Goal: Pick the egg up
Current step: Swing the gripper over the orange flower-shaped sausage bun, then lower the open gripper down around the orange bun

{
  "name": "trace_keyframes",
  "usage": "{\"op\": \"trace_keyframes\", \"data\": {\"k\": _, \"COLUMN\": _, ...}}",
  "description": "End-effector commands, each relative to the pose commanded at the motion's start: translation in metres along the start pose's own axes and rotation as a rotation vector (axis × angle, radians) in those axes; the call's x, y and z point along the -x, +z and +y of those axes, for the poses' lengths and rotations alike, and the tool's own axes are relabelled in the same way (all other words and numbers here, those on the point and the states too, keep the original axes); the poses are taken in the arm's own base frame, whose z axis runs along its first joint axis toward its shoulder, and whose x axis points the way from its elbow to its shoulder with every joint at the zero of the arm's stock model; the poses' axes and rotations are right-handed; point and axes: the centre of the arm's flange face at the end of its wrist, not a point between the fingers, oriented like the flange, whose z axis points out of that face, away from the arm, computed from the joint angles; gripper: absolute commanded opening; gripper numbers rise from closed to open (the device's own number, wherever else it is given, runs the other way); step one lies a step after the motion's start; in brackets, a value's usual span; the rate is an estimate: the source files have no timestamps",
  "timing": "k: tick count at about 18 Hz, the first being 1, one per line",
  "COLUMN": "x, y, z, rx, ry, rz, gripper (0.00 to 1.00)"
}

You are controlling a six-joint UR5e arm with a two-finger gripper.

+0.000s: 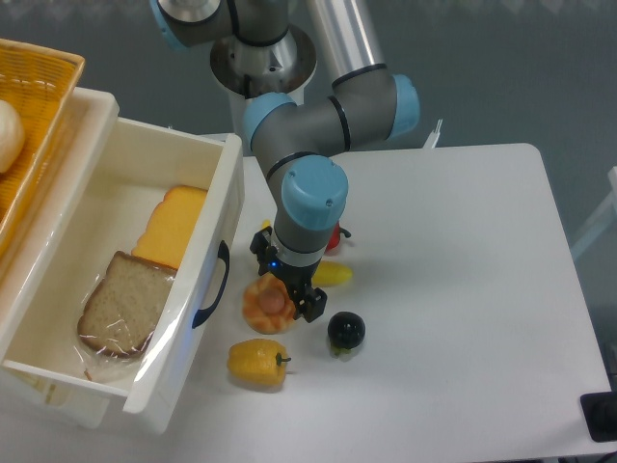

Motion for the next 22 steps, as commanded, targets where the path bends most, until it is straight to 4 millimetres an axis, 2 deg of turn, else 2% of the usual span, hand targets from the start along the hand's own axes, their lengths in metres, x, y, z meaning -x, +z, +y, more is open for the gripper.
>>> {"op": "trace_keyframes", "data": {"k": 6, "x": 0.001, "y": 0.022, "z": 0.003, "rx": 0.047, "ry": 0.020, "rz": 0.031, "gripper": 1.00}}
{"op": "trace_keyframes", "data": {"k": 15, "x": 0.000, "y": 0.030, "z": 0.003, "rx": 0.047, "ry": 0.038, "rz": 0.047, "gripper": 1.00}}
{"op": "trace_keyframes", "data": {"k": 22, "x": -0.004, "y": 0.038, "z": -0.005, "rx": 0.050, "ry": 0.053, "rz": 0.062, "gripper": 1.00}}
